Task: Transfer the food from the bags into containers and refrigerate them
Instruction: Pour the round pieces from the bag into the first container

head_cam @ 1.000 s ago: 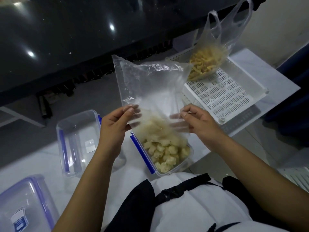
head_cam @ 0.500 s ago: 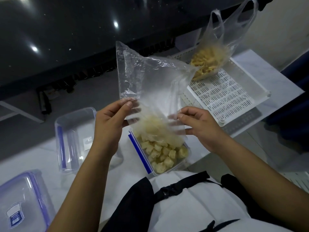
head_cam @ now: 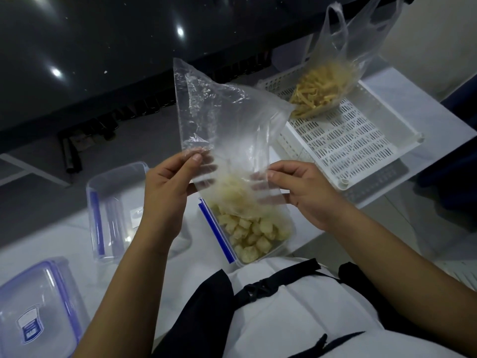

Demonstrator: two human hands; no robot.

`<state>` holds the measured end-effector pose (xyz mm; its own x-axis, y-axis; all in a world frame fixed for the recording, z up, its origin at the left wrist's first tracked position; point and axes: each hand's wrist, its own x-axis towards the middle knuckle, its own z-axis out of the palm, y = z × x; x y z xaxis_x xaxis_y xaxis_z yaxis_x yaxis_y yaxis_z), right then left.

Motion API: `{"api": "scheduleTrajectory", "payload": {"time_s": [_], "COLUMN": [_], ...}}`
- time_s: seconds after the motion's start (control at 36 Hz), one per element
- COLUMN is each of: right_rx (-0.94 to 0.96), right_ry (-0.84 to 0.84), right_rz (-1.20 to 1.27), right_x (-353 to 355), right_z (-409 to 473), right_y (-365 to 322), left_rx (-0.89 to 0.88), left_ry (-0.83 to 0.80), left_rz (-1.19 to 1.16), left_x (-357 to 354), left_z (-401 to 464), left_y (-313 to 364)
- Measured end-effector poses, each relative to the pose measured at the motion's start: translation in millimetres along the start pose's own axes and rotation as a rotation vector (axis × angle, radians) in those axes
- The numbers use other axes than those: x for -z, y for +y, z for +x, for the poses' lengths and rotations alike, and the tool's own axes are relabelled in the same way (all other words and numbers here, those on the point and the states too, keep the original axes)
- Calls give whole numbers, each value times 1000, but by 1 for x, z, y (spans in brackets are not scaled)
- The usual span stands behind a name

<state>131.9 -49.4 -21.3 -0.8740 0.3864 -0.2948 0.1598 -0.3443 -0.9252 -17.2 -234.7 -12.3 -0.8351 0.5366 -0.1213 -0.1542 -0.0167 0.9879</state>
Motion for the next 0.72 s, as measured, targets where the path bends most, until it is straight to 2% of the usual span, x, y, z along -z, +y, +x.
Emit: {"api": "scheduleTrajectory", "payload": {"time_s": [0.11,0.25,0.42,0.58,0.72], "right_rx": [6,6,-20,50,56], "right_ry": [133,145,200,225,243], "right_rz": [-56,-20,-22,80,24], "right_x": [9,22,24,22,24], "right_z": [5,6,4,5,5], "right_y": [5,1,4,-10,-18], "left_rx": [18,39,77,41,32], "left_ry": [30,22,-69,-109,-116], "left_rz": [-3,20,92,5,-16], "left_x": [0,3,-2,-11,-19], "left_z": [3,7,7,8,13], "left_y": [-3,-7,-16,-6,5]}}
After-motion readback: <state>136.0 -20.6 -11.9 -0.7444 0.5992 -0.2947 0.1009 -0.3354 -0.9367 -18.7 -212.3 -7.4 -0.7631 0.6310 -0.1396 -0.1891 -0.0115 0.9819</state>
